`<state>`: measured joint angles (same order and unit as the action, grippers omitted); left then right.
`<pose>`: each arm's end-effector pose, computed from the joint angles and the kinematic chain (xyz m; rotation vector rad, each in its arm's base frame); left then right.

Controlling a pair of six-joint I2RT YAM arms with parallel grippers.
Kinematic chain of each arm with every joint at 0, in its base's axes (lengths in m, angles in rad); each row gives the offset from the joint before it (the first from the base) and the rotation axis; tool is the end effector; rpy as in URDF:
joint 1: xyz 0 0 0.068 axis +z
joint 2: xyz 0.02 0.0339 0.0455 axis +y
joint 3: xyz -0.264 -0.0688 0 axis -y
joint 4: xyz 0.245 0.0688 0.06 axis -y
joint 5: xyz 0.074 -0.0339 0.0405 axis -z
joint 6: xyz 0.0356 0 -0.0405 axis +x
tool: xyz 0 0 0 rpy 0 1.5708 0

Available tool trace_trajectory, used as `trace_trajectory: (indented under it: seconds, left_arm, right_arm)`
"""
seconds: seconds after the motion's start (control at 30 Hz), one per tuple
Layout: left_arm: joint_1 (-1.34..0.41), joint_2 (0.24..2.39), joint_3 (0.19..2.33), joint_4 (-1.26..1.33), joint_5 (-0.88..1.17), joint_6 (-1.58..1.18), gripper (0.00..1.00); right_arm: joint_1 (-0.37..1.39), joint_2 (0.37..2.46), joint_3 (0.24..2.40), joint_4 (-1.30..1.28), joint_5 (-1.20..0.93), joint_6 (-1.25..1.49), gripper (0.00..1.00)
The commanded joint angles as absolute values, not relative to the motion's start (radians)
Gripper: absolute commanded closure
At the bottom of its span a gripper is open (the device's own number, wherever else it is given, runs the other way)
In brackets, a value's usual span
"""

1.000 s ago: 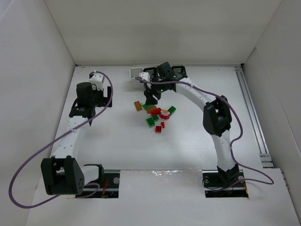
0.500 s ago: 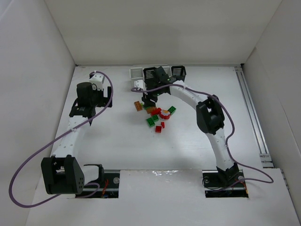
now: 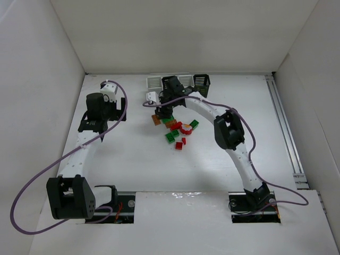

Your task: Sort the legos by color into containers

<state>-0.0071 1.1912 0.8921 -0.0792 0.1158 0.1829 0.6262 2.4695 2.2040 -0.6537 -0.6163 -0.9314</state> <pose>0.2756 -0.0061 0.3035 0.2607 1.9289 0.0036 0.4265 0.3339 0.1895 -1.8258 1.4913 0.6170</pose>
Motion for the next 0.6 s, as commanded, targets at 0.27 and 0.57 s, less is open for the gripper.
trace_trajectory:
  seconds: [0.27,0.57]
  left_arm:
    - [0.003,1.184,0.881,-0.054,0.110,0.190,0.01]
    - [-0.001,1.216,0.939,-0.094,0.258,0.215,0.01]
  right_arm:
    - [0.660,2.523,2.329,-0.735,-0.558,-1.015,0.49]
    - [0.611,2.464,2.274,-0.671,-0.584,-0.942,0.45]
